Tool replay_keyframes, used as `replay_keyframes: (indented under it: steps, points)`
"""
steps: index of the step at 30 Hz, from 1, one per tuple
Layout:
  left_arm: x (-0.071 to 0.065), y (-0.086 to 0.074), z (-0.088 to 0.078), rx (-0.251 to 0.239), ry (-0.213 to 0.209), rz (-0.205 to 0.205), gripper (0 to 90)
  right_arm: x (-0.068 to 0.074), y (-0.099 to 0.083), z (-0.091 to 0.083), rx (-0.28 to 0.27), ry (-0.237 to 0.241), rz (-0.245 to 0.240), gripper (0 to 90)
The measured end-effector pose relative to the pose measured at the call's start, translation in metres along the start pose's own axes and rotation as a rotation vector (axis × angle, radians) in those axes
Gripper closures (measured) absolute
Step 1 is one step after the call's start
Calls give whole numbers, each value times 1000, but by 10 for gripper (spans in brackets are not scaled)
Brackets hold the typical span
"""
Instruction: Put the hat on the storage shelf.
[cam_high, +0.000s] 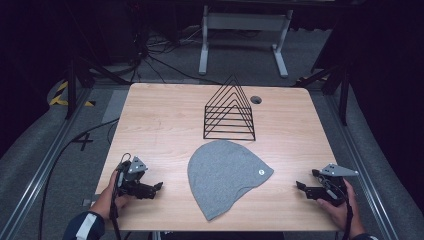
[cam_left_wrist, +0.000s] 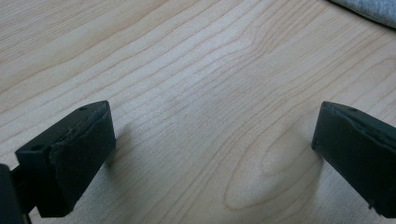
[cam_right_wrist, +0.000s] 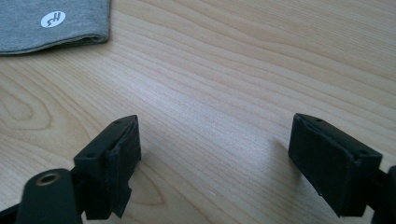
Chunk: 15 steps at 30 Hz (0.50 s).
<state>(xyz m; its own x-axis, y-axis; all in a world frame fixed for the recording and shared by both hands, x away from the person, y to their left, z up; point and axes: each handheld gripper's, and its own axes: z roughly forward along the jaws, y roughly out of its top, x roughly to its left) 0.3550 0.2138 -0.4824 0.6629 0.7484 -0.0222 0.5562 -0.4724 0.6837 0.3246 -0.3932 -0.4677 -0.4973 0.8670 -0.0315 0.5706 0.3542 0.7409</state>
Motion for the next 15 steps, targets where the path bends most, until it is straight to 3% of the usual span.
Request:
replay_keyframes:
  steps: [4, 6, 9, 13, 14, 15]
  points:
    - [1, 0, 0, -2, -17, 38, 4, 0, 1, 1, 5, 3, -3, 157]
    - [-1, 2, -1, -5, -61, 67, 63, 0, 1, 1, 6, 2, -7, 156]
    - [-3, 5, -1, 1, -79, 89, 94, 1, 3, 2, 14, 4, -7, 156]
    - [-10, 14, -1, 3, -75, 123, 186, 0, 8, 4, 40, 26, -28, 164]
    - [-14, 17, -1, -12, -82, 126, 207, -1, 13, 4, 73, 26, -31, 214]
    - [-16, 19, -1, -14, -82, 136, 216, 0, 18, 4, 86, 24, -47, 324]
